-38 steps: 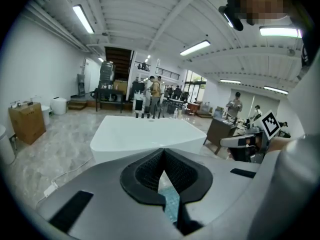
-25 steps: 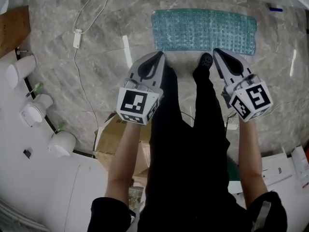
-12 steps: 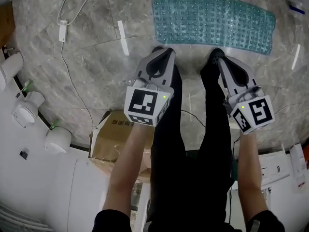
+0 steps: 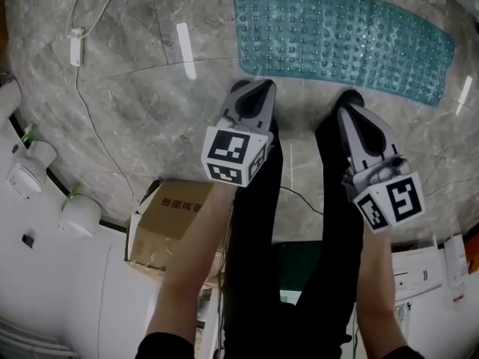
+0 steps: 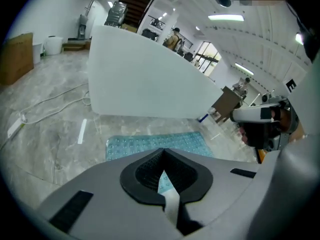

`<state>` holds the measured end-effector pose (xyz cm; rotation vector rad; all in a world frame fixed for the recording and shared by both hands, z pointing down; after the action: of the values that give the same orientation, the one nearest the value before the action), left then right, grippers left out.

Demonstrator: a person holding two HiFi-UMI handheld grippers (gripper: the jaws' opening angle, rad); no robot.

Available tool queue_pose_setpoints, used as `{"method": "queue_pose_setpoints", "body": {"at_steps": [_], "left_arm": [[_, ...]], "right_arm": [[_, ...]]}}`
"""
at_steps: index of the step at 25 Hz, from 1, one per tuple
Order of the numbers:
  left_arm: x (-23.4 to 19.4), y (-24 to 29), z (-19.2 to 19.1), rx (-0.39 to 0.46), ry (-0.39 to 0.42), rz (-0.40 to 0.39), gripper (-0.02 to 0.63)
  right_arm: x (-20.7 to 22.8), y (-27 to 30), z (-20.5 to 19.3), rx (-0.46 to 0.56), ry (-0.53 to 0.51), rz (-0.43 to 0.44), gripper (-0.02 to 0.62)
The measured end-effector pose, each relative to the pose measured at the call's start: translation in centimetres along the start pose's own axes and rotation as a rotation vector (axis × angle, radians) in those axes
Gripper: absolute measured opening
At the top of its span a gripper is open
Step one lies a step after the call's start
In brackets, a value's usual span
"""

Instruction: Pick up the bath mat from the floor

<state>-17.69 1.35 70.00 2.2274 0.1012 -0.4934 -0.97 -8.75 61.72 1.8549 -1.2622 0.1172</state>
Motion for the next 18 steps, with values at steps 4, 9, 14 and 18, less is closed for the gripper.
{"method": "queue_pose_setpoints", "body": {"at_steps": [4,9,14,18], "left_arm": [[-3.5,4.8,-4.1,-0.027,-0.050,0.044,0.011],[-7.5,9.9,-8.0,-0.076,-0.096,0.053,0.011],[-10.8,13.6,-10.4,-0.121,-0.081,0.082,0.012],[-12.9,16.8,-12.0,-0.143,-0.163,0.062,0.077]], "right_arm": [[2.2,3.4,-3.7,-0.021,0.029,0.001,0.012],[4.2,6.5,-7.2,-0.044,0.046,0.013,0.012],[6.1,8.6,-8.9,-0.050,0.064,0.004,0.012],[7.3,10.1,-9.4,-0.040,0.075,0.000,0.012]]}}
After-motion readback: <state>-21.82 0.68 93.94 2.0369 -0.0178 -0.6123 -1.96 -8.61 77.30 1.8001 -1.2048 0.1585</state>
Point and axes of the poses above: the fingertips, and each gripper's own axes: y forward along the fingers, x to its right, z out of its top, the point moved 7 cm from there along -y, backward along the fingers, and after that the axes turned 2 degrees about y, right-handed, at the moved point
